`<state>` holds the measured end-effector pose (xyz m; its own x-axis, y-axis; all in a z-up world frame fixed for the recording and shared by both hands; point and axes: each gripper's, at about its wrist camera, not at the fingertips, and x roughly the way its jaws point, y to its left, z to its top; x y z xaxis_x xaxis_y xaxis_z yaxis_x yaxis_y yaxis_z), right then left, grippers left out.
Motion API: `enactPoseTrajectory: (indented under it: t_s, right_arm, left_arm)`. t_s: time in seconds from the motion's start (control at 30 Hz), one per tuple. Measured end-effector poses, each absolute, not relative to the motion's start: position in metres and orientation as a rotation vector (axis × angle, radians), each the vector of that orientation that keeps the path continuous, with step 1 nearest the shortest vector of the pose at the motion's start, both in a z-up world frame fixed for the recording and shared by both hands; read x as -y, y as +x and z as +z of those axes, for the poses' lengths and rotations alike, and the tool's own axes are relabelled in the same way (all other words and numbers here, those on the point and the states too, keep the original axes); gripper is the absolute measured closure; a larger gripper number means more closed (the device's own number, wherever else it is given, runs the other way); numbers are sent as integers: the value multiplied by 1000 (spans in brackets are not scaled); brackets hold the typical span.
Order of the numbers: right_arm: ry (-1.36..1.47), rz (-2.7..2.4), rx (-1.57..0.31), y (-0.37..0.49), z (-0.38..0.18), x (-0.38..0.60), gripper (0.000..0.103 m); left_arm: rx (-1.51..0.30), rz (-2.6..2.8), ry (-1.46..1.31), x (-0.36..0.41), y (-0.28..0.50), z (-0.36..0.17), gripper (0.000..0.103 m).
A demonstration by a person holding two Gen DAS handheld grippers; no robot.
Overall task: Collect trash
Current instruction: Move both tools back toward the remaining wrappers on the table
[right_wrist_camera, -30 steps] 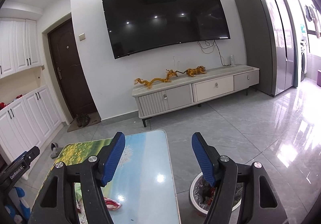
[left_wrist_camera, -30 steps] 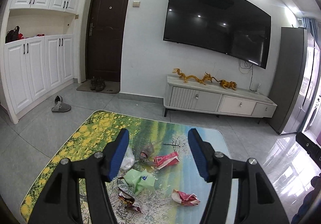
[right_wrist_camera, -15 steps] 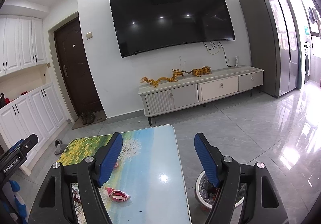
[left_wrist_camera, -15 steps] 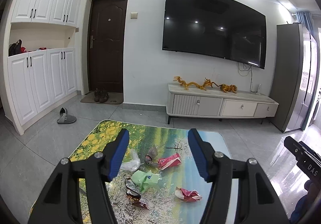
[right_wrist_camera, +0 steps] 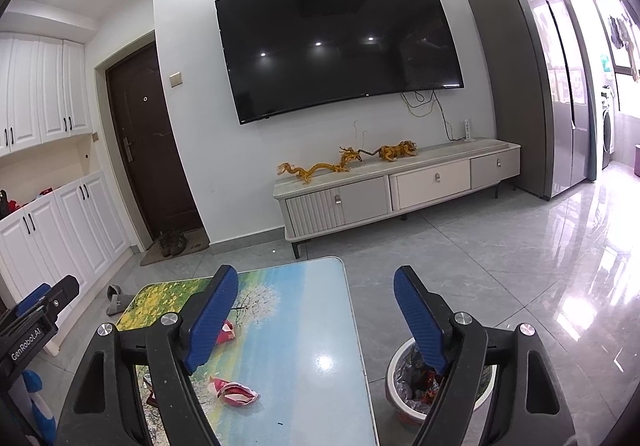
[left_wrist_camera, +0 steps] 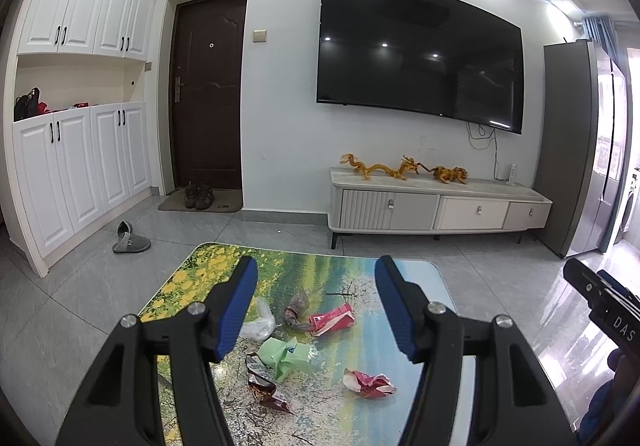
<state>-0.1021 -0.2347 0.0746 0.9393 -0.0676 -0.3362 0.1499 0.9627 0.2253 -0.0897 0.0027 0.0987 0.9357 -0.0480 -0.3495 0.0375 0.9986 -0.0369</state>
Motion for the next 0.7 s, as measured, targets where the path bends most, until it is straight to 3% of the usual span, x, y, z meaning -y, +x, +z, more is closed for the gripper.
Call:
enactPoseTrajectory:
  t_s: [0.13,0.23,0.47,0.7]
  right_arm:
    - [244,-128,-330,-101,74,234,16]
    - [237,-139,-326,-103,73,234,10]
    - [218,-148,-320,-102,71,232,0]
    - [217,-146,-300,-104,69,232,0]
  left_arm:
    - [-357,-48,-29,-3,-91,97,42]
    - [-350,-44,-29,-4,-91,98,34]
    - [-326,-42,-13,0,-91,97,33]
    - [-283,-43,-13,-1,-95,97,33]
